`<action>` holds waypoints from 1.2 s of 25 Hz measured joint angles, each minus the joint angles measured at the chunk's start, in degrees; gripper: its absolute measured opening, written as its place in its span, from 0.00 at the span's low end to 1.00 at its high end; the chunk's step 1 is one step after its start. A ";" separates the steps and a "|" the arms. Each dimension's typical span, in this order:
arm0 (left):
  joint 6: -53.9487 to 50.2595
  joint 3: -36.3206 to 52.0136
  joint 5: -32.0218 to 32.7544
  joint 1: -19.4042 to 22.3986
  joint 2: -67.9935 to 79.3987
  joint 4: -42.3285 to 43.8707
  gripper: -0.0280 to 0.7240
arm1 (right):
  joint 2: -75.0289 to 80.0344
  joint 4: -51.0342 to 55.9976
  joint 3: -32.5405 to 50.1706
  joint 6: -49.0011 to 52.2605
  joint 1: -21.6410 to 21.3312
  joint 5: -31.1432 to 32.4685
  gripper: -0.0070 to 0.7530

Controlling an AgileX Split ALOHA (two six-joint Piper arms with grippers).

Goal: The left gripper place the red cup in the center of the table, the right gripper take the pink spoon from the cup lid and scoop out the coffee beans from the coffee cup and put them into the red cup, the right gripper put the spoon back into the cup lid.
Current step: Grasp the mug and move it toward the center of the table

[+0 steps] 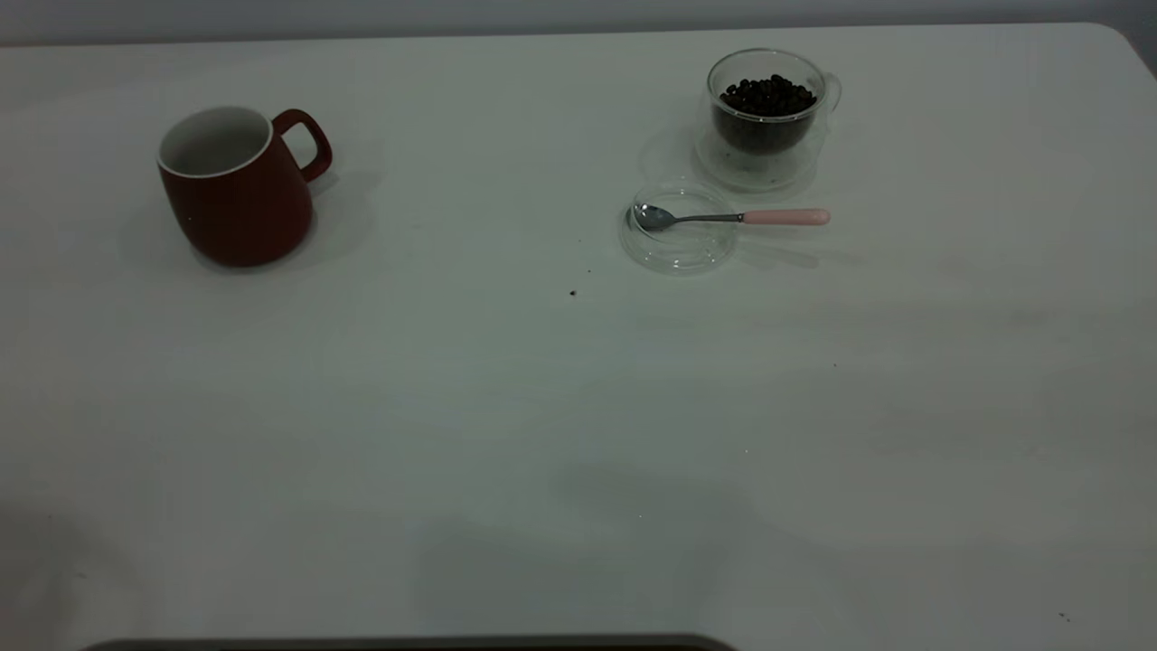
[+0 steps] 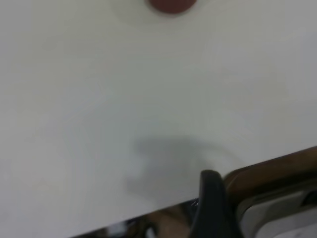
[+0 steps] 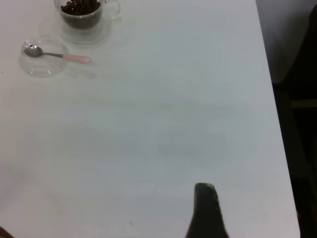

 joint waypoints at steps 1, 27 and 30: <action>1.34 -1.08 -0.64 0.00 3.29 0.55 0.82 | 0.00 0.00 0.00 0.00 0.00 0.00 0.79; 29.44 -24.31 -31.21 0.00 68.11 26.39 0.82 | 0.00 0.00 0.00 0.05 0.00 0.00 0.79; 33.04 -25.28 -35.07 0.00 71.85 26.49 0.82 | 0.00 0.00 0.00 0.05 0.00 0.00 0.79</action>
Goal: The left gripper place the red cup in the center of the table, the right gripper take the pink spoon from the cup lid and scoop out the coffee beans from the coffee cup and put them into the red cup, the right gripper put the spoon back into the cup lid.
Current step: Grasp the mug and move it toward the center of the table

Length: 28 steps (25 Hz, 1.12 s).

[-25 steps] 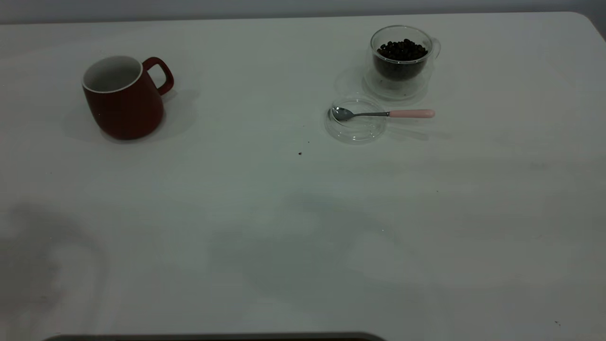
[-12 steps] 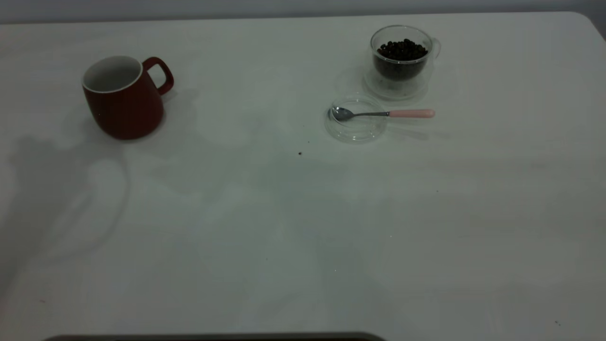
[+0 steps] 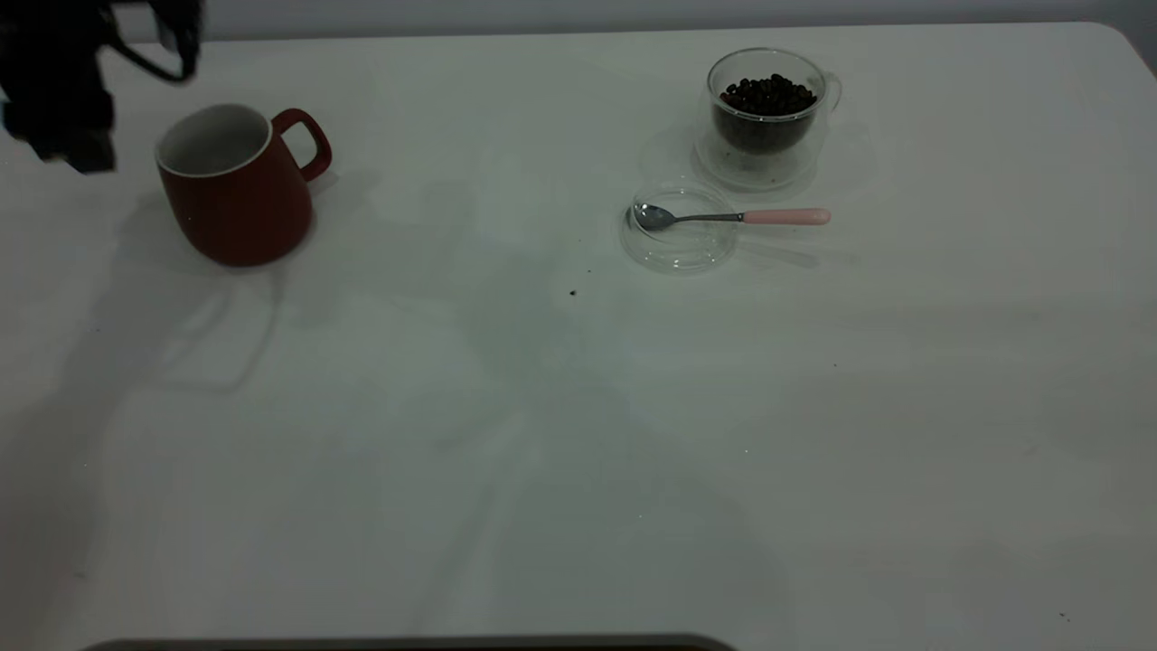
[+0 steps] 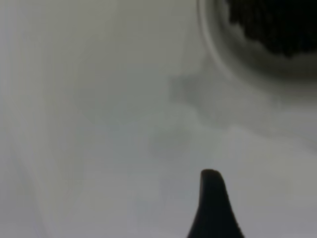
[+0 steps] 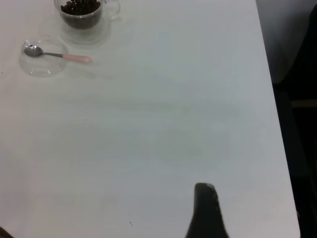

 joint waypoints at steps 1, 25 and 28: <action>1.12 -0.07 -1.48 0.00 0.86 0.06 0.82 | 0.00 0.00 0.00 0.00 0.00 0.00 0.79; -11.37 -0.37 -13.87 -16.18 6.83 0.87 0.82 | 0.00 0.00 0.00 0.00 0.00 0.00 0.79; -14.91 -0.37 -15.81 -18.82 6.83 0.87 0.82 | 0.00 0.00 0.00 0.00 0.00 0.00 0.79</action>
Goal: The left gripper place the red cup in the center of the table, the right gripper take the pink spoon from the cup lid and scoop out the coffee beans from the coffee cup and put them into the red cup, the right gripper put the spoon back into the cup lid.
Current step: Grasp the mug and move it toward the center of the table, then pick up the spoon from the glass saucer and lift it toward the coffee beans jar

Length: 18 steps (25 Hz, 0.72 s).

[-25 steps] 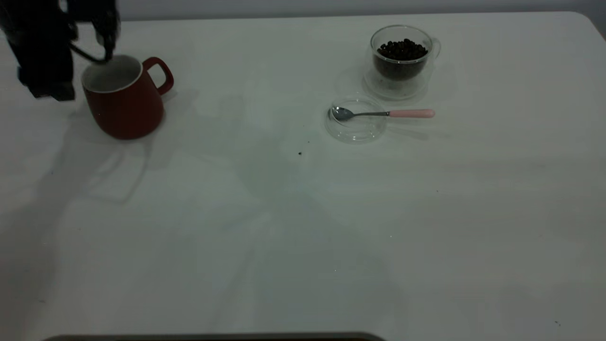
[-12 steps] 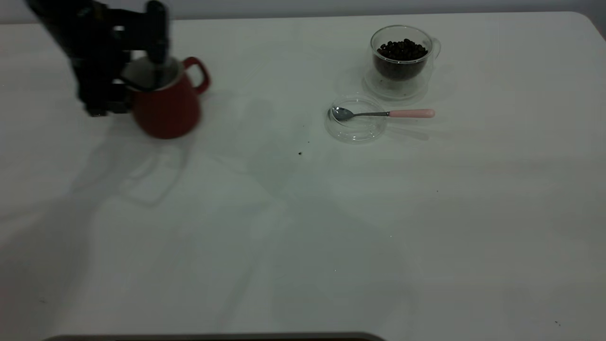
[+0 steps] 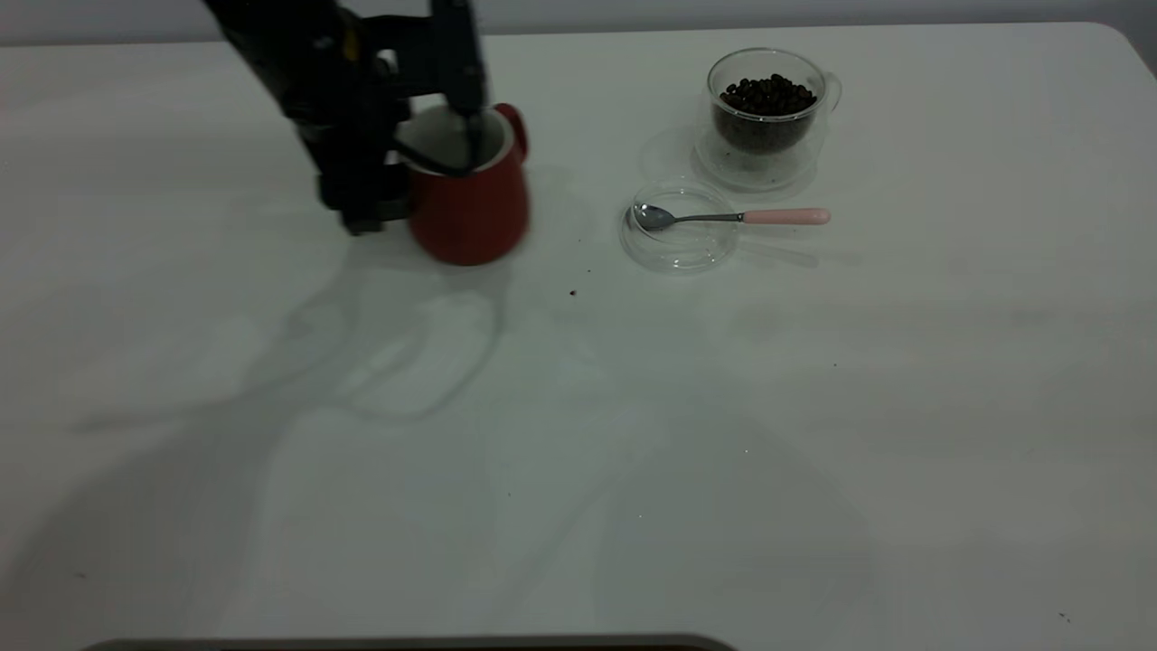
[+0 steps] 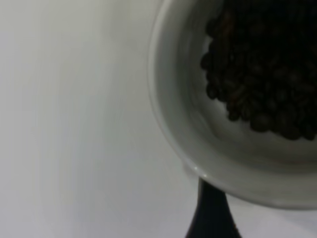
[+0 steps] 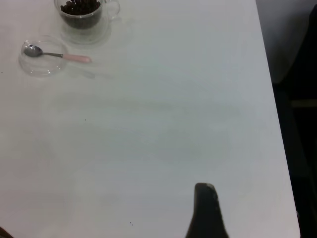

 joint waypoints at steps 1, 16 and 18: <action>-1.22 0.00 -0.58 -0.76 0.00 0.00 0.82 | 0.00 0.00 0.00 0.00 0.00 0.00 0.79; -33.18 0.00 16.76 4.23 -15.09 -0.28 0.82 | 0.00 0.00 0.00 0.00 0.00 0.00 0.79; -35.24 0.00 21.40 6.27 -20.05 -0.34 0.82 | 0.00 0.00 0.00 0.00 0.00 0.00 0.79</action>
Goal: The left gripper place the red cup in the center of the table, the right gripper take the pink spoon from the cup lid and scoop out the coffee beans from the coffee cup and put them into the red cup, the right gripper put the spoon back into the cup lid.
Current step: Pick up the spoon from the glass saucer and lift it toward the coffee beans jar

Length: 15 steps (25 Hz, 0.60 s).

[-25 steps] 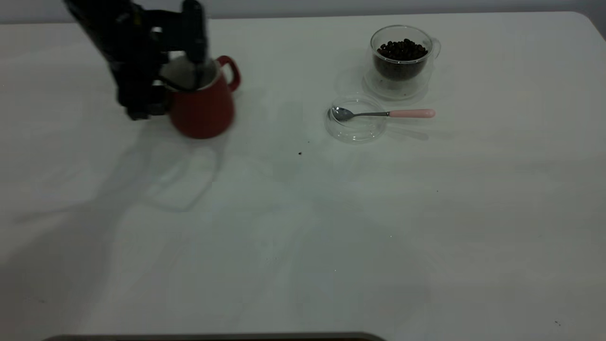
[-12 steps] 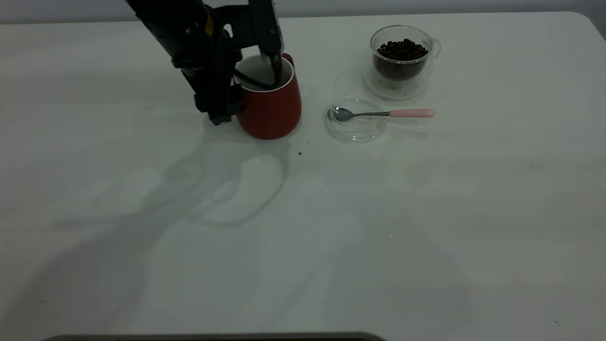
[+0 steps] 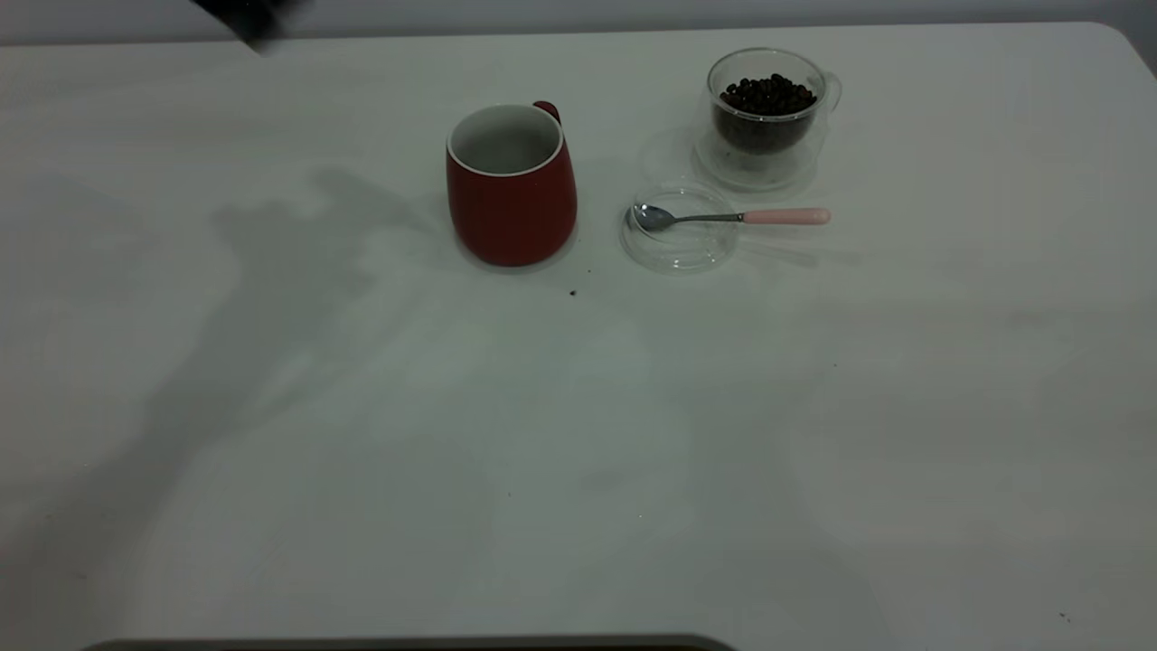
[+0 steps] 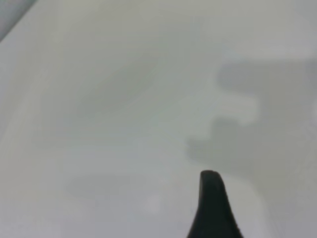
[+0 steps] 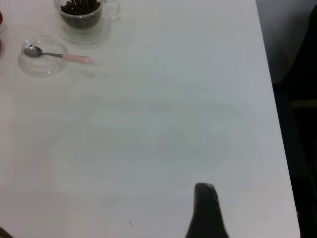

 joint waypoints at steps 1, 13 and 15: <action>-0.61 0.00 2.57 1.07 -2.57 -0.13 0.82 | 0.00 0.00 0.00 0.00 0.00 0.00 0.79; -1.71 0.16 28.68 5.62 -31.88 -6.40 0.82 | 0.00 0.00 0.00 0.00 0.00 0.00 0.79; -1.77 0.21 31.99 5.62 -36.43 -8.19 0.82 | 0.00 0.00 0.00 0.00 0.00 0.00 0.79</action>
